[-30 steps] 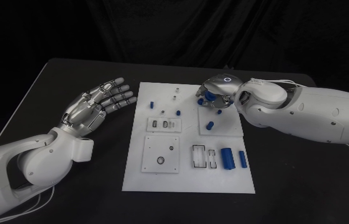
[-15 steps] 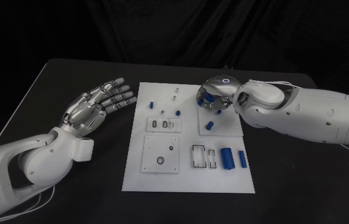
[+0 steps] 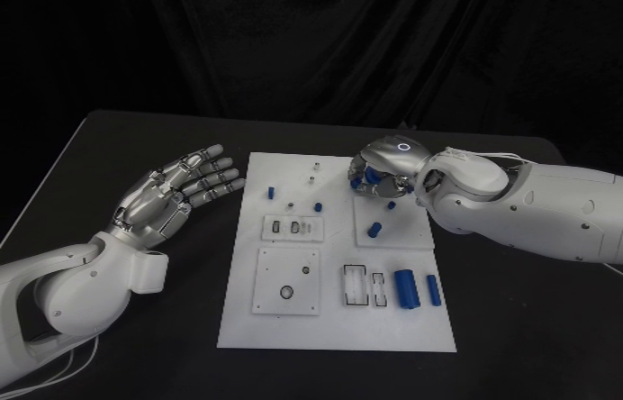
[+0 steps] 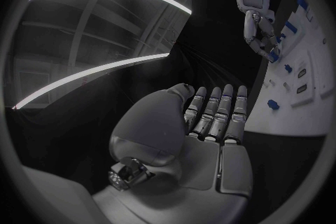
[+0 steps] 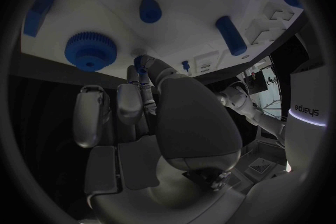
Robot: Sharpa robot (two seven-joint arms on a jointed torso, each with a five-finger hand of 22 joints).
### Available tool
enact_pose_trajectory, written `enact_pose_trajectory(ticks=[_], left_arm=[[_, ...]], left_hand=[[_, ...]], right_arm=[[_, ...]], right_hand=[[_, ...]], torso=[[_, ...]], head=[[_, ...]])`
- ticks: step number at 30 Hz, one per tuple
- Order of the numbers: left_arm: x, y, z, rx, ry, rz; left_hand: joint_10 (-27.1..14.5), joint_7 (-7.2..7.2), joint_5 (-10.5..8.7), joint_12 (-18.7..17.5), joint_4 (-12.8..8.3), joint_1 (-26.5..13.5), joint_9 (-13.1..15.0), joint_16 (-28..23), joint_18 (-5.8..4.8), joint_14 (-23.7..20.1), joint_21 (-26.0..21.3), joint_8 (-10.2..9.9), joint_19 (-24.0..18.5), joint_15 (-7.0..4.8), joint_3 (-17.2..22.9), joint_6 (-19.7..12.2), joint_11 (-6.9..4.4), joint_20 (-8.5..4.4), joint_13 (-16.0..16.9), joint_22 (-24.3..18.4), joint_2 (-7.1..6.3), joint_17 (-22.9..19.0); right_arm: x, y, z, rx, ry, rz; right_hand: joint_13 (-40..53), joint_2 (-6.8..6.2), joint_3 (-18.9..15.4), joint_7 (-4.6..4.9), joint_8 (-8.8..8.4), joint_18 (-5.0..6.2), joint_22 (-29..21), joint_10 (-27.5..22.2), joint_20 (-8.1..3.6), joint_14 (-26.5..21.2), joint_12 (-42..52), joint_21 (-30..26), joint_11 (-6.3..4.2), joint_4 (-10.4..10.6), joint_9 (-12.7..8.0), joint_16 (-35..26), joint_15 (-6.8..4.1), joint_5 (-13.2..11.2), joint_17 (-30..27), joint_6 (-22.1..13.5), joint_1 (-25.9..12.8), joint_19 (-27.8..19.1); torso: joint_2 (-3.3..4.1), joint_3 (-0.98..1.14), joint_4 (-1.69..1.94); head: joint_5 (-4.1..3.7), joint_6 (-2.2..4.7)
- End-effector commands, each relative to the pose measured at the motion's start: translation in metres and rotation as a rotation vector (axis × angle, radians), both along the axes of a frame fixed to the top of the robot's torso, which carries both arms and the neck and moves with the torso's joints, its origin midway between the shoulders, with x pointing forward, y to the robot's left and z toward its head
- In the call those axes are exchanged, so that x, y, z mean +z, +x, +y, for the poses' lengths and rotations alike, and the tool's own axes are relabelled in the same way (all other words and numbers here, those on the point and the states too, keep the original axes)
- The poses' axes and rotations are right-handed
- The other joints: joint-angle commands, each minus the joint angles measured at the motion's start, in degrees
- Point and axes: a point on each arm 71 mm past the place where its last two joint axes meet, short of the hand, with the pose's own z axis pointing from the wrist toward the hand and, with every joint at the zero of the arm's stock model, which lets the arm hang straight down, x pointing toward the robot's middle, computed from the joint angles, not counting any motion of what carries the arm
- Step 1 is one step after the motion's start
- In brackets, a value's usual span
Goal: Assemble the parts on the task board
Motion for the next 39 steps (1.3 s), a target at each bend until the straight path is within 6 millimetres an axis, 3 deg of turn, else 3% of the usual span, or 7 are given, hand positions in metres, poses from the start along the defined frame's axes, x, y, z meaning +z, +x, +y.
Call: enact_pose_trajectory(ticks=[1, 13, 20, 26, 29, 33, 39], left_arm=[[0.013, -0.001, 0.006, 0.063, -0.122, -0.15], [0.013, 0.001, 0.003, 0.058, -0.122, -0.149], [0.012, 0.001, 0.002, 0.055, -0.121, -0.147], [0.012, 0.002, 0.002, 0.055, -0.121, -0.145], [0.012, 0.002, 0.002, 0.054, -0.122, -0.144], [0.012, 0.002, 0.002, 0.054, -0.122, -0.144], [0.012, 0.002, 0.002, 0.054, -0.122, -0.143]], left_hand=[[0.13, 0.43, -0.31, 0.32, 0.03, -0.7, -0.04, 0.36, -0.45, -0.29, 0.14, 0.06, 0.12, 0.27, 0.44, -0.16, 0.43, 0.07, 0.03, -0.06, 0.01, -0.03], [0.12, 0.48, -0.36, 0.35, -0.03, -0.79, -0.03, 0.44, -0.47, -0.32, 0.13, 0.07, 0.1, 0.28, 0.62, -0.12, 0.45, 0.06, 0.03, -0.07, 0.01, -0.03], [0.12, 0.48, -0.36, 0.35, -0.03, -0.79, -0.03, 0.44, -0.47, -0.32, 0.13, 0.07, 0.1, 0.28, 0.62, -0.12, 0.45, 0.06, 0.03, -0.07, 0.01, -0.03], [0.12, 0.52, -0.4, 0.37, -0.07, -0.86, -0.02, 0.5, -0.49, -0.35, 0.13, 0.1, 0.09, 0.29, 0.78, -0.07, 0.47, 0.06, 0.03, -0.08, 0.03, -0.03], [0.11, 0.54, -0.41, 0.38, -0.08, -0.91, -0.02, 0.55, -0.49, -0.37, 0.13, 0.08, 0.08, 0.3, 0.88, -0.13, 0.47, 0.06, 0.03, -0.08, 0.04, -0.03], [0.11, 0.54, -0.41, 0.38, -0.08, -0.91, -0.02, 0.55, -0.49, -0.37, 0.13, 0.08, 0.08, 0.3, 0.88, -0.13, 0.47, 0.06, 0.03, -0.08, 0.04, -0.03], [0.08, 0.57, -0.43, 0.39, -0.11, -0.98, -0.03, 0.6, -0.51, -0.39, 0.12, 0.07, 0.07, 0.3, 1.02, -0.16, 0.48, 0.05, 0.02, -0.09, 0.06, -0.03]], right_arm=[[0.018, 0.003, 0.009, 0.019, 0.064, -0.052], [0.029, 0.028, 0.049, 0.069, 0.053, -0.025], [0.025, 0.039, 0.063, 0.074, 0.042, -0.006], [0.022, 0.044, 0.067, 0.065, 0.034, 0.005], [0.022, 0.045, 0.067, 0.06, 0.031, 0.009], [0.021, 0.045, 0.067, 0.053, 0.03, 0.012], [0.02, 0.046, 0.065, 0.044, 0.029, 0.015]], right_hand=[[0.18, 0.66, 0.04, 0.08, -0.02, -0.29, 0.14, 0.34, -0.41, 0.0, 0.22, 0.27, 0.05, -0.32, 7.76, -0.08, -0.38, -0.28, 0.18, -0.4, 0.43, 0.05], [0.08, 0.65, 0.02, 0.11, 0.15, -0.37, 0.48, 0.17, -0.36, 0.17, -0.36, 0.39, 0.23, -0.08, 8.51, 0.2, -0.26, -0.91, 0.81, -0.91, -0.01, 0.2], [0.01, 0.57, 0.04, 0.18, 0.04, -0.39, 0.59, 0.02, -0.29, 0.24, -0.72, 0.43, 0.36, -0.01, 8.81, 0.31, -0.16, -1.19, 1.08, -1.43, -0.16, 0.23], [-0.05, 0.46, 0.08, 0.24, -0.17, -0.37, 0.52, -0.13, -0.22, 0.21, -1.04, 0.37, 0.47, 0.06, 8.98, 0.27, -0.07, -1.37, 1.05, -1.91, -0.28, 0.17], [-0.12, 0.39, 0.15, 0.3, -0.35, -0.33, 0.36, -0.34, -0.15, 0.13, -1.34, 0.27, 0.57, 0.09, 9.09, 0.18, 0.02, -1.46, 0.92, -2.29, -0.34, 0.07], [-0.15, 0.35, 0.2, 0.34, -0.47, -0.31, 0.28, -0.46, -0.1, 0.09, -1.52, 0.21, 0.64, 0.12, 9.16, 0.15, 0.07, -1.5, 0.91, -2.5, -0.38, 0.01], [-0.21, 0.31, 0.33, 0.39, -0.62, -0.28, 0.18, -0.7, -0.02, 0.0, -1.81, 0.13, 0.75, 0.1, 9.27, 0.05, 0.16, -1.41, 0.8, -2.76, -0.34, -0.07]], torso=[[-0.05, -0.08, 0.03], [-0.04, -0.11, 0.3], [0.01, -0.05, 0.09], [0.03, 0.0, 0.05], [0.02, -0.02, 0.19], [0.05, 0.04, 0.01], [-0.02, 0.01, 0.01]], head=[[0.27, -0.03], [0.01, 0.25], [0.38, 0.15], [0.19, 0.31], [0.01, 0.26], [0.03, 0.37], [0.0, 0.34]])
